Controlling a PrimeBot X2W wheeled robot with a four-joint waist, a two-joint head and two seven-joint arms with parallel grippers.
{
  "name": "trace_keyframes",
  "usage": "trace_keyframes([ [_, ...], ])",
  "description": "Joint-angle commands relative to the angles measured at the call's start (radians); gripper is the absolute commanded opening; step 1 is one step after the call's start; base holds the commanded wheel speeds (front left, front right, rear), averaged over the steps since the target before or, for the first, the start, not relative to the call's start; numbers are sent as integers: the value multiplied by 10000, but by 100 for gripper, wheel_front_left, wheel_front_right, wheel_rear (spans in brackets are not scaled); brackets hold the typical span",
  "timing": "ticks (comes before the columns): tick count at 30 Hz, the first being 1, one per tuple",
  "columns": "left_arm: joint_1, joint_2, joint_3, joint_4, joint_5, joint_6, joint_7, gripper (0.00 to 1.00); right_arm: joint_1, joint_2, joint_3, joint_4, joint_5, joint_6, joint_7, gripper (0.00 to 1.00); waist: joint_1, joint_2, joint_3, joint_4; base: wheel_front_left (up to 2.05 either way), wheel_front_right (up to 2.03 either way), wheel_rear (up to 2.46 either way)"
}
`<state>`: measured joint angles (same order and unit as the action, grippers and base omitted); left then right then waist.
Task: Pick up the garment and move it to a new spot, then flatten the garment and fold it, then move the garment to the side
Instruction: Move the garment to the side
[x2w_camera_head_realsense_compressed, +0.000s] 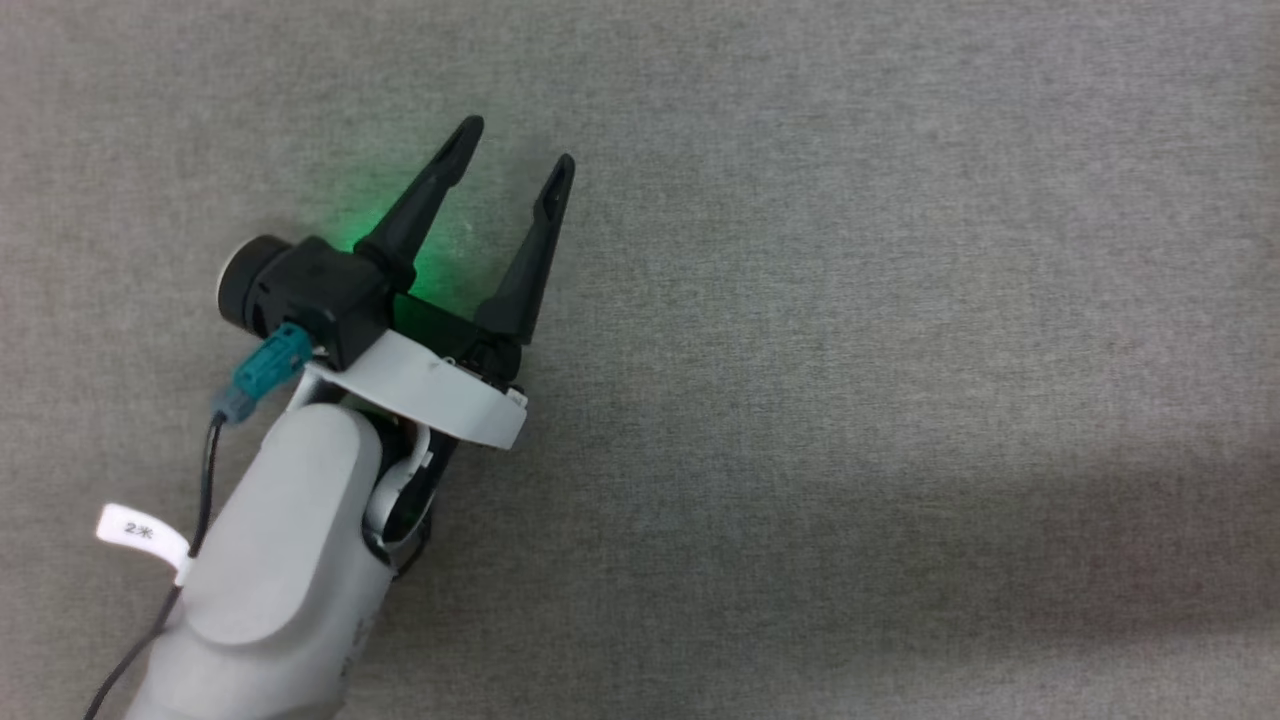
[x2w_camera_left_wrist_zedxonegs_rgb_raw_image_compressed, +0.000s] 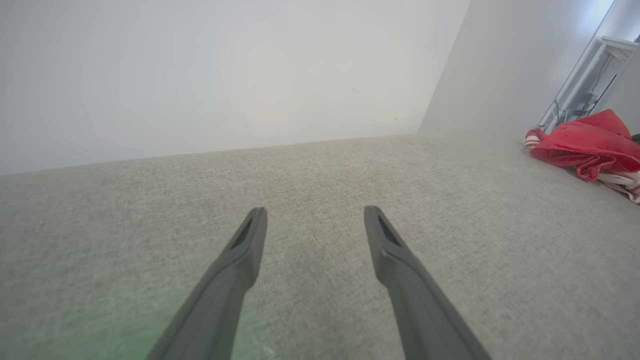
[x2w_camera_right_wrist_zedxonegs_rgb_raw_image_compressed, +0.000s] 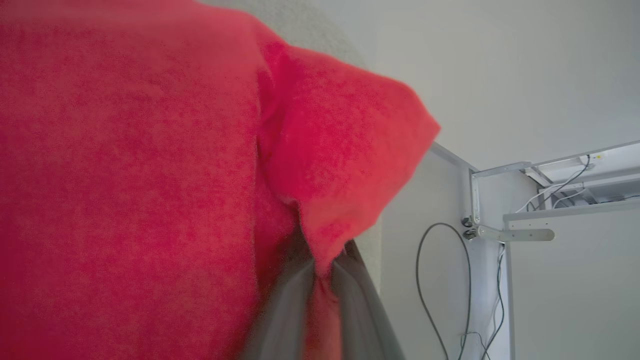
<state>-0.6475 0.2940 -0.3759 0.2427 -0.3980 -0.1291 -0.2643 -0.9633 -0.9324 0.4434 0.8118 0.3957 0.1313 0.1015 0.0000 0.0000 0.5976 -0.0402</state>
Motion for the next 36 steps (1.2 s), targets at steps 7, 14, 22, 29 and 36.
trace_keyframes([
  [7, 161, 107, 179, 298, -178, -8, 13, 100, -457, 669, 168, 971, -343, -11, -584, 76, 0, 0, -350, 87, 0, 0, 0],
  [14, 623, 152, 312, 399, -532, -10, 11, 100, -728, 734, 802, 1656, -16, -13, -843, 100, 0, 0, -1363, 17, 0, 0, 0],
  [22, 1506, 354, 614, 827, -1219, -10, 11, 100, -531, 1189, 1322, 2040, 526, -13, -1893, 100, 0, 0, -2942, 92, 0, 0, 0],
  [29, 2637, 561, 1242, 1093, -1489, 12, 11, 100, 240, 2171, 1357, 2108, 922, -13, -3076, 100, 0, 0, -4322, 301, 0, 0, 0],
  [36, 3966, 677, 1730, 896, -1386, 259, 11, 100, 1525, 3152, 804, 1476, 890, -13, -3648, 100, 0, 0, -5412, 504, 0, 0, 0],
])
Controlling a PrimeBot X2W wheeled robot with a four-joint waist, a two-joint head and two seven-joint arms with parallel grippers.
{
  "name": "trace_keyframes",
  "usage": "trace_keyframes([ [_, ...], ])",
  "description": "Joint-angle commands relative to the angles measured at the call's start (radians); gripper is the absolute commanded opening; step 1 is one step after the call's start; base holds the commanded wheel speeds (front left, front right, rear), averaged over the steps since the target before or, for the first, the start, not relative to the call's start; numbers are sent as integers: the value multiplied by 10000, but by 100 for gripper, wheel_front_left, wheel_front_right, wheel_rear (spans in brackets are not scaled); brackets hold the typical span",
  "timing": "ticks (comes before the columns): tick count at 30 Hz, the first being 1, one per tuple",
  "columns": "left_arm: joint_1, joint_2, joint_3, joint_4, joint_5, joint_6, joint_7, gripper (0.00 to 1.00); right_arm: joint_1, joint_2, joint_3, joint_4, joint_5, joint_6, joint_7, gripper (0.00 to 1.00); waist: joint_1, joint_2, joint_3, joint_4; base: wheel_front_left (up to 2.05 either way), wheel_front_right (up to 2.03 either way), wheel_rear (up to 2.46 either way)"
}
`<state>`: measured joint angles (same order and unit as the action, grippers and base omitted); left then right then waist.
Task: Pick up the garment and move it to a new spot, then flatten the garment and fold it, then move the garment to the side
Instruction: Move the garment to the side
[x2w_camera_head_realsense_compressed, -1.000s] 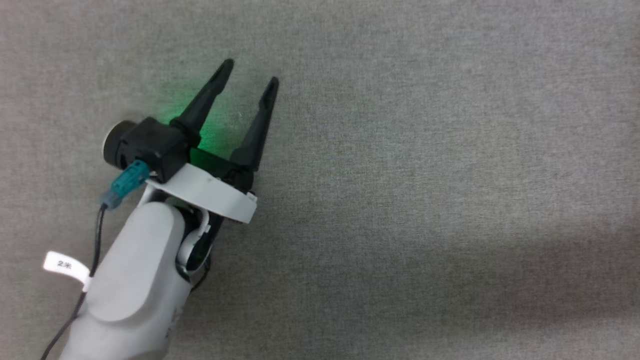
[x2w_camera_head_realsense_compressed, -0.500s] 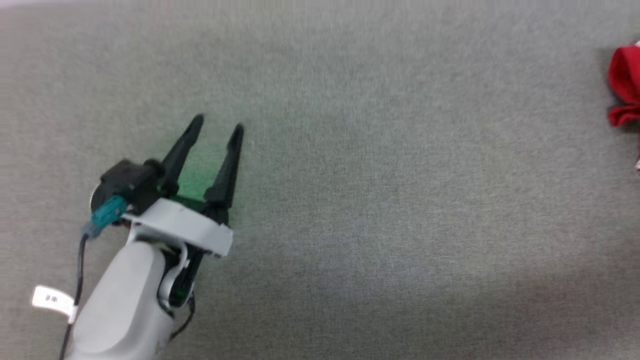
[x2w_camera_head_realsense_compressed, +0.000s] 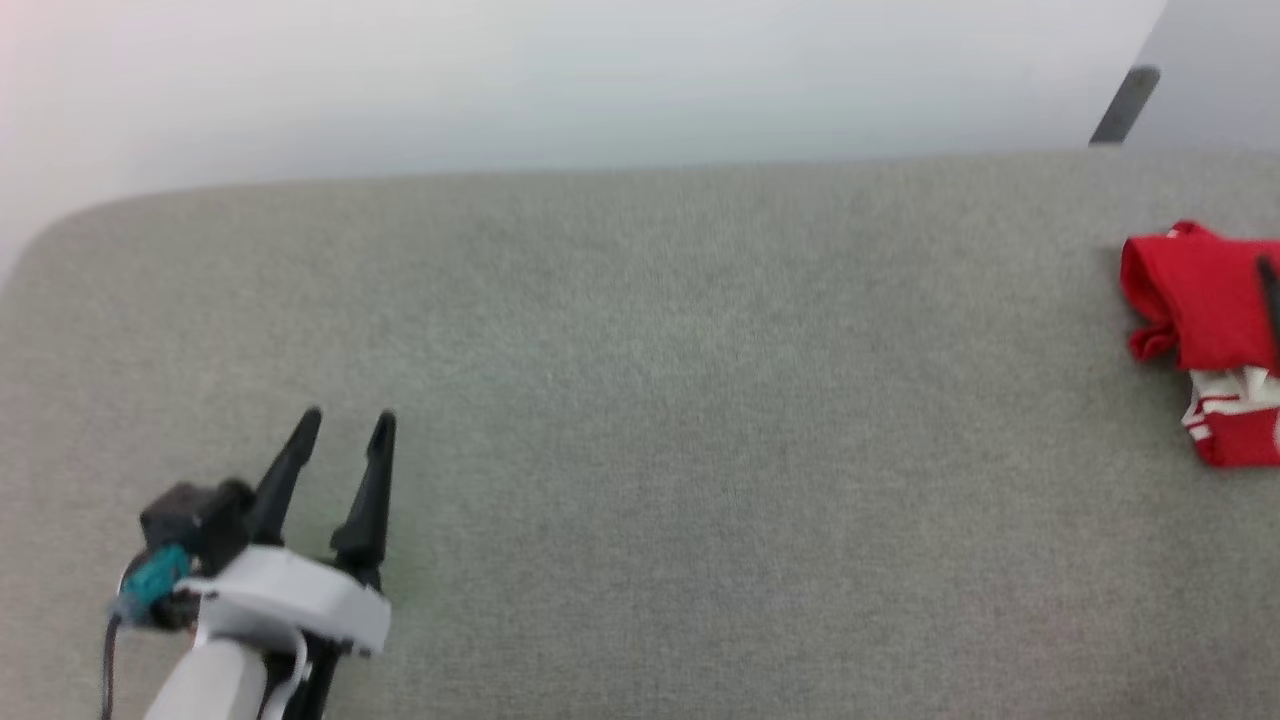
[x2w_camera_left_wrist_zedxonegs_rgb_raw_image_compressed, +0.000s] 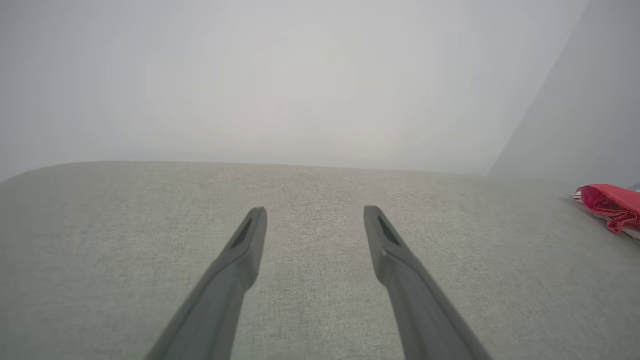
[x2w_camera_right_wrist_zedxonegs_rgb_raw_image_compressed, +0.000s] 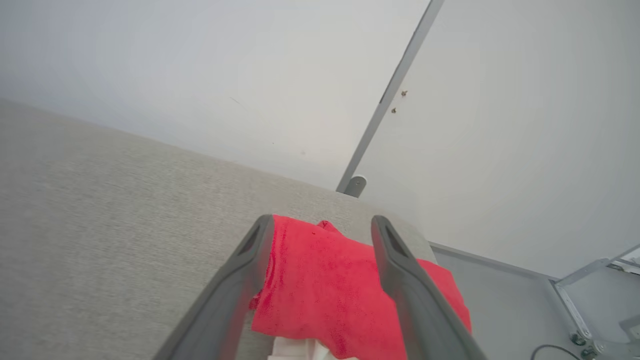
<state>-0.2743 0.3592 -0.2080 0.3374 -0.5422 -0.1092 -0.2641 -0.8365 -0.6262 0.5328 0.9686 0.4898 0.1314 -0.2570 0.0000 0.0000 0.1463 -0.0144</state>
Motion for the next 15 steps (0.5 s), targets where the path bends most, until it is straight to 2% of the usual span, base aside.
trace_keyframes([
  [1, 418, 82, 99, -109, 121, 110, 9, 100, 469, 188, -223, -255, -123, -15, -65, 100, 0, 0, -1030, 283, 0, 0, 0],
  [7, 1621, 209, 666, -869, 277, 340, 9, 100, 2291, 857, -1700, -2173, -849, -13, -77, 100, 0, 0, -1607, 431, 0, 0, 0],
  [8, 1621, 209, 666, -869, 277, 340, 9, 100, 2291, 857, -1700, -2173, -849, -13, -77, 100, 0, 0, -1607, 431, 0, 0, 0],
  [15, 2706, 132, 1269, -1641, 404, 324, 9, 100, 4713, 1820, -3645, -4235, -2049, -13, -80, 100, 0, 0, -1871, 747, 0, 0, 0],
])
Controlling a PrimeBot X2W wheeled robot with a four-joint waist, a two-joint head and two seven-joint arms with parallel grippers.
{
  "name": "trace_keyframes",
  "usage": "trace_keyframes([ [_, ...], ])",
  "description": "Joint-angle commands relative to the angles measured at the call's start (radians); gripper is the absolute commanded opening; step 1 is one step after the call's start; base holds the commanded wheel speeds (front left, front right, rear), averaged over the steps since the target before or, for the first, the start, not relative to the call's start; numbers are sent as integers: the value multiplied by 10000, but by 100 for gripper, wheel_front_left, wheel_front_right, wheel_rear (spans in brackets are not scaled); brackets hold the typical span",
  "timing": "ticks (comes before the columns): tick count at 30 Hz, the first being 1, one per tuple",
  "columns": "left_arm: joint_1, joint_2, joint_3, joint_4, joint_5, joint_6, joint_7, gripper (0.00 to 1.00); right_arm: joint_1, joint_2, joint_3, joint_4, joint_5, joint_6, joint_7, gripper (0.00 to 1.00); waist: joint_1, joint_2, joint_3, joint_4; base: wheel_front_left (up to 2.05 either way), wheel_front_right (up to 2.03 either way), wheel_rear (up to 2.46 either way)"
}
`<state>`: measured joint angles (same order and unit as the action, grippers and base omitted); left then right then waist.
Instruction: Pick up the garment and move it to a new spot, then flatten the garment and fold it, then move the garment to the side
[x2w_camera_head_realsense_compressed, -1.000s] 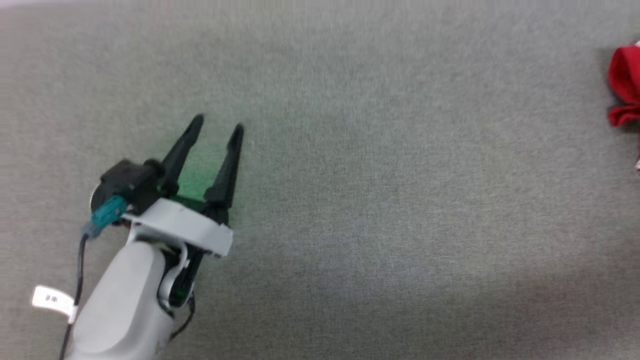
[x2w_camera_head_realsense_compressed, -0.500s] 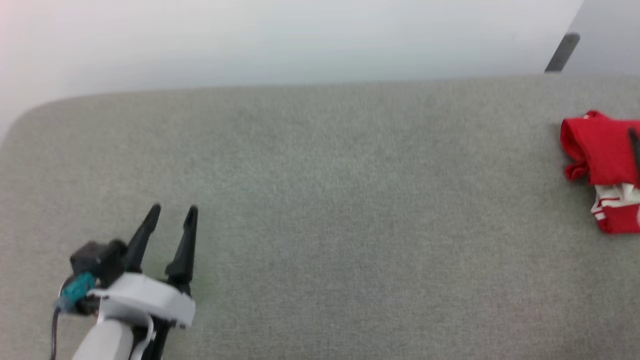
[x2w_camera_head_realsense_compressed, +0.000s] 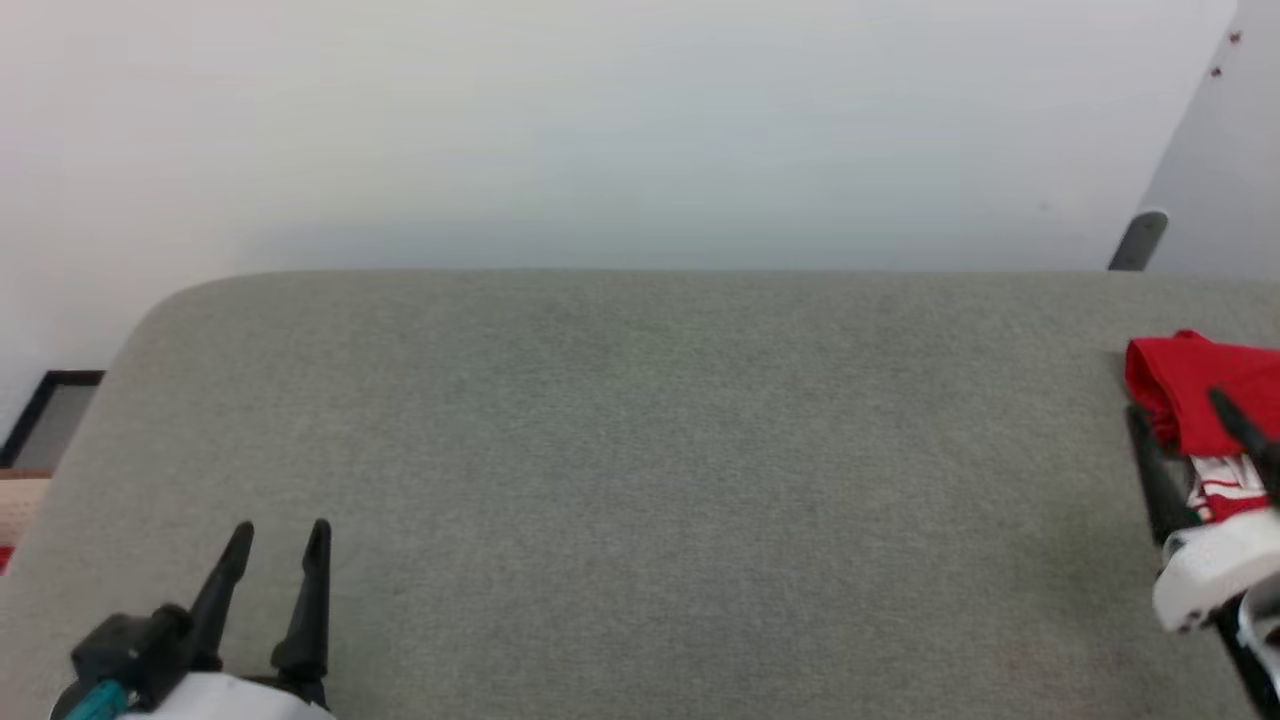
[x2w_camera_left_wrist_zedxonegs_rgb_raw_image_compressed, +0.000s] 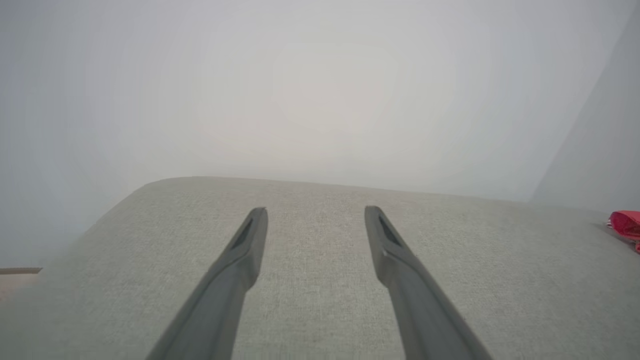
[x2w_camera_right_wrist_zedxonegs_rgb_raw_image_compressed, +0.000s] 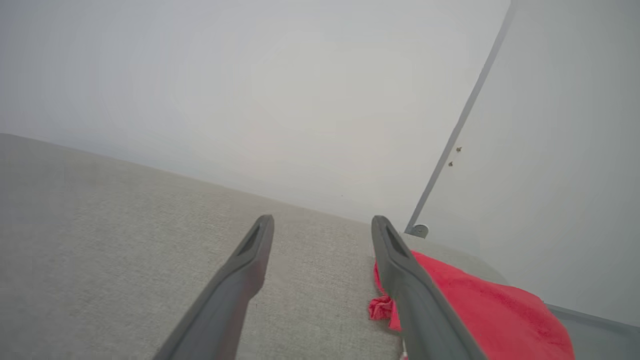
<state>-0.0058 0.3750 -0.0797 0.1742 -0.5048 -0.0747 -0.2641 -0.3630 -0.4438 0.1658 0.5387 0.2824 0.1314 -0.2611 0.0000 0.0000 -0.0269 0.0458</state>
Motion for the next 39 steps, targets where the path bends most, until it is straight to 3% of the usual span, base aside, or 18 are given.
trace_keyframes([
  [1, 129, -52, 41, -72, 49, -31, 9, 100, 283, 116, -181, -163, -160, -13, -40, 100, 0, 0, -156, 177, 0, 0, 0],
  [11, 742, -193, 479, -305, 347, -194, 9, 100, 2256, 1286, -1633, -2094, -1134, -13, -42, 100, 0, 0, -279, 338, 0, 0, 0],
  [19, 853, -294, 616, -384, 543, -329, 9, 100, 3431, 2113, -2037, -3093, -1547, -13, -42, 100, 0, 0, -276, 313, 0, 0, 0],
  [39, 795, -367, 702, -158, 367, -523, 10, 100, 4483, 2818, -2072, -4182, -1809, -13, -43, 100, 0, 0, -194, 171, 0, 0, 0],
])
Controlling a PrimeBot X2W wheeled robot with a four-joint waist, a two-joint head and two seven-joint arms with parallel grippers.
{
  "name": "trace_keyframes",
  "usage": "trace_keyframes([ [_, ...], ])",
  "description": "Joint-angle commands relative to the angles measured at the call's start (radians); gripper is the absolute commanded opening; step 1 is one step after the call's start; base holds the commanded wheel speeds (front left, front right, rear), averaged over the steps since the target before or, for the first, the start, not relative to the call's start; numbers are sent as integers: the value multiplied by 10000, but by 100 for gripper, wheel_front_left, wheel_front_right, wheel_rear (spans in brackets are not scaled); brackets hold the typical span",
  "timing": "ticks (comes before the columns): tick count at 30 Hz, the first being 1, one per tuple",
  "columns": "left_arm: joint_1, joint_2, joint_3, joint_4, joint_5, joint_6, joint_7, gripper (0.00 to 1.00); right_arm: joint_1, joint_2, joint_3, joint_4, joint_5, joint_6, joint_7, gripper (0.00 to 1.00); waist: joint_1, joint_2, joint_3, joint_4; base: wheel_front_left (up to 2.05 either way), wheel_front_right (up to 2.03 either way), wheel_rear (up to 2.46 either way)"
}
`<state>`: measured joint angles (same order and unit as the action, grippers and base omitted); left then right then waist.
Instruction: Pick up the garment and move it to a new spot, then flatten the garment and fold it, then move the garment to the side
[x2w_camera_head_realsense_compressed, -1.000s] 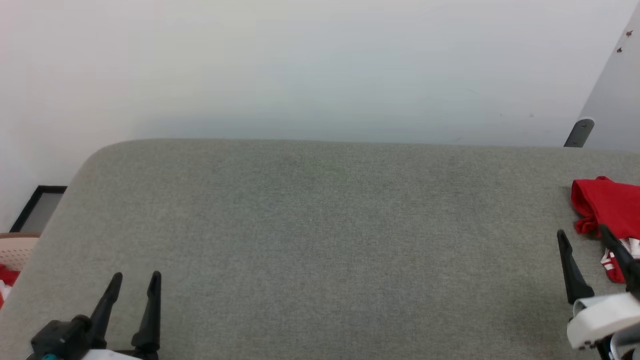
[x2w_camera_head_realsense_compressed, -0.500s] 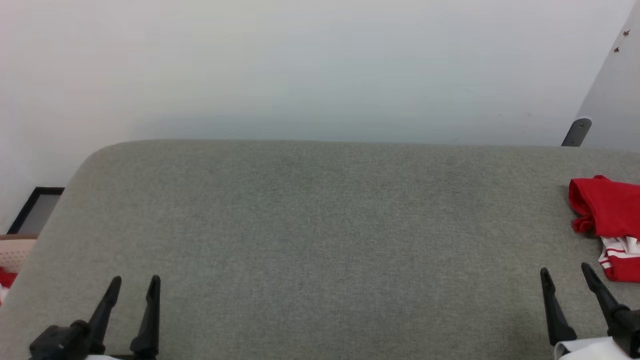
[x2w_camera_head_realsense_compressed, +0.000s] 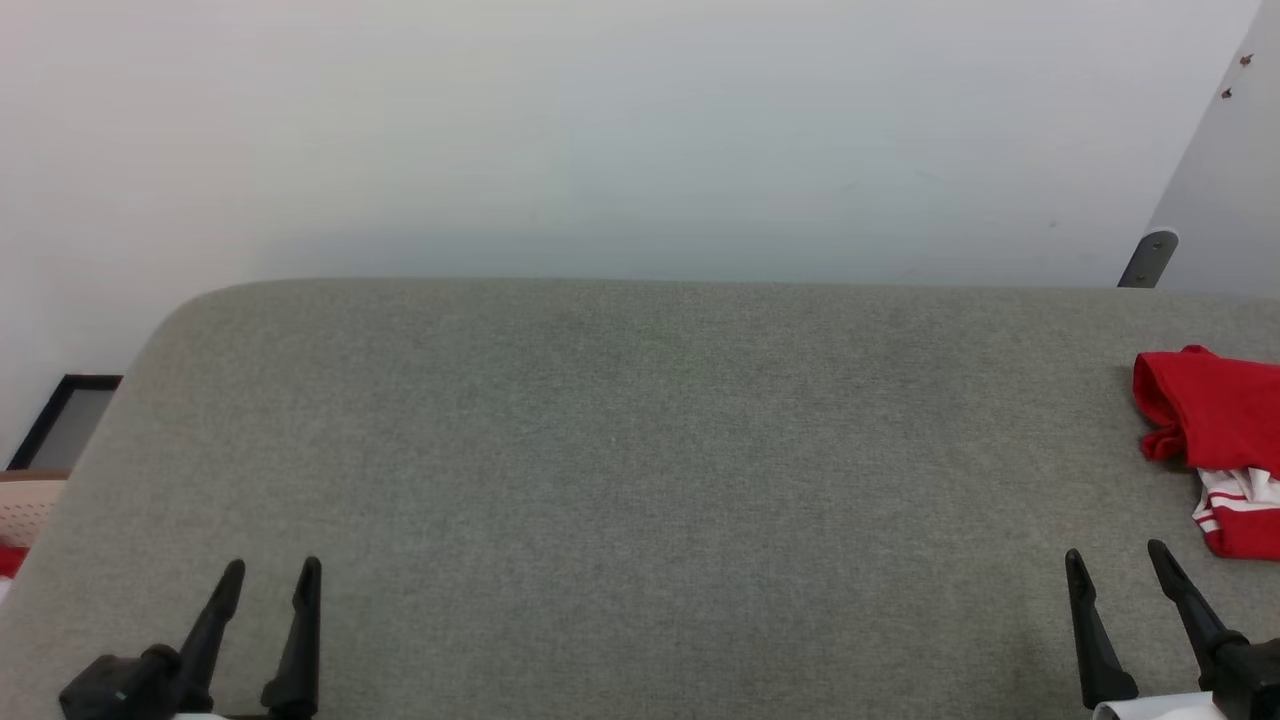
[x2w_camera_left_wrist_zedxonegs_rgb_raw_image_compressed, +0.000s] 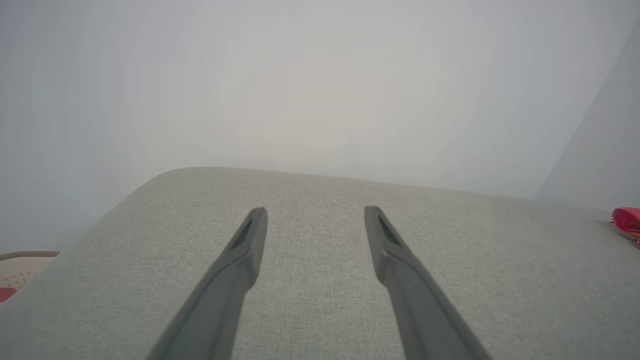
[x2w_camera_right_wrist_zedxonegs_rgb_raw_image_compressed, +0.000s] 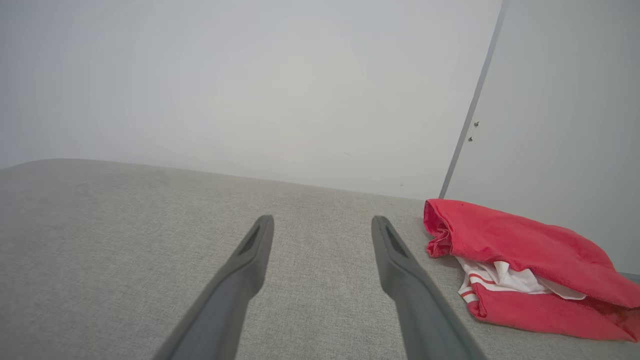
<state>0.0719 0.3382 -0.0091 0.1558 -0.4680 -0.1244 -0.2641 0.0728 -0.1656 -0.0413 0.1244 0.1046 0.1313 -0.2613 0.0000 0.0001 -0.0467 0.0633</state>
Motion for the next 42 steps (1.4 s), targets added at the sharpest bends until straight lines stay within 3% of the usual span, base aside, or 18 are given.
trace_keyframes([
  [1, -8, 12, -26, 37, -18, -34, 10, 100, 140, 47, -6, -59, -37, -11, -41, 100, 0, -1, 9, -9, 0, 0, 0],
  [11, -178, 147, -278, 172, 5, -50, 10, 100, 151, 110, 5, -171, -113, -11, -41, 100, 0, -1, 27, -39, 0, 0, 0],
  [12, -107, 139, -273, 178, -30, -33, 0, 0, 25, 84, 9, -147, -47, 0, 0, 0, 0, -1, 27, -41, 0, 0, 0],
  [19, -31, -186, -296, 435, -480, -32, 149, 0, -70, 208, -27, 238, 534, 2, 215, 0, 0, -1, 38, -57, 0, 0, 0],
  [42, -586, -964, 163, 564, -3693, -43, 1216, 0, -589, 481, -217, 470, 4808, -1, 1233, 0, 0, -1, 125, -165, 0, 0, 0],
])
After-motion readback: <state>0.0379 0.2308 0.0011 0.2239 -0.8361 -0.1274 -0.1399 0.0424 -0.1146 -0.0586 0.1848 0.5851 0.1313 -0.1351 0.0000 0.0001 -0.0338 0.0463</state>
